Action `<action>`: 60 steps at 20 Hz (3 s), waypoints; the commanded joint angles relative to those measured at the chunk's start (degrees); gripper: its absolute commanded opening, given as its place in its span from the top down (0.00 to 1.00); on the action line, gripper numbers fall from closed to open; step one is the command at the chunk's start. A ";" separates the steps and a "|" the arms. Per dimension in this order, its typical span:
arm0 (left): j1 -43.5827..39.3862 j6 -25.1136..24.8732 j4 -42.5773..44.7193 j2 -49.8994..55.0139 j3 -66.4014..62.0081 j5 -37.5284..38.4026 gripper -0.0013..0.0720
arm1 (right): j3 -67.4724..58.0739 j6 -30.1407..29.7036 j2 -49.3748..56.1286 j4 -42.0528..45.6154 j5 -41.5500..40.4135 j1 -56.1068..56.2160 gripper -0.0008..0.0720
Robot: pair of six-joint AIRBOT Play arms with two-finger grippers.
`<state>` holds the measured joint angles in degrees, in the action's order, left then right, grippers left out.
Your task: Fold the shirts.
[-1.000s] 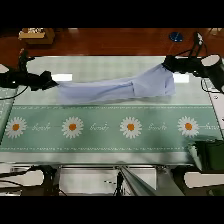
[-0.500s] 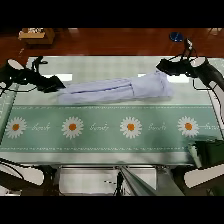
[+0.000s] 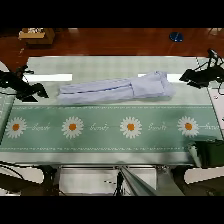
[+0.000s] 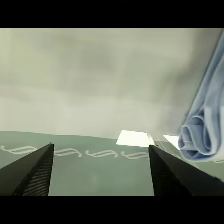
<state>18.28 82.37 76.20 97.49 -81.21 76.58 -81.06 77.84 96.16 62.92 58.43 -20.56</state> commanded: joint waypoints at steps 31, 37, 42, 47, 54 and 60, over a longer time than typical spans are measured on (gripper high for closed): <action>-35.98 -15.89 -54.21 1.33 -0.02 -19.17 0.95 | -2.51 4.22 -23.58 -9.99 18.25 9.68 0.95; -47.93 -15.47 -54.25 5.79 -0.02 -22.58 0.95 | -2.49 8.83 -30.64 -8.28 23.19 9.70 0.95; -52.96 -13.57 -56.61 8.85 -0.02 -24.11 0.95 | -2.49 11.19 -34.99 -4.59 25.44 9.70 0.95; -59.91 -13.79 -61.86 10.27 -0.04 -27.82 0.95 | -2.49 11.56 -35.91 -3.02 25.62 9.70 0.95; -47.98 -13.73 -50.80 4.70 -0.02 -21.64 0.96 | -2.49 11.13 -35.91 -0.09 24.96 10.91 0.95; -21.40 -13.75 -39.69 -13.81 -0.02 -7.85 0.96 | -2.49 13.64 -28.63 8.83 15.08 28.55 0.95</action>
<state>-14.41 68.71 31.86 91.55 -81.21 62.00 -83.50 89.69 63.83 67.79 78.87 0.91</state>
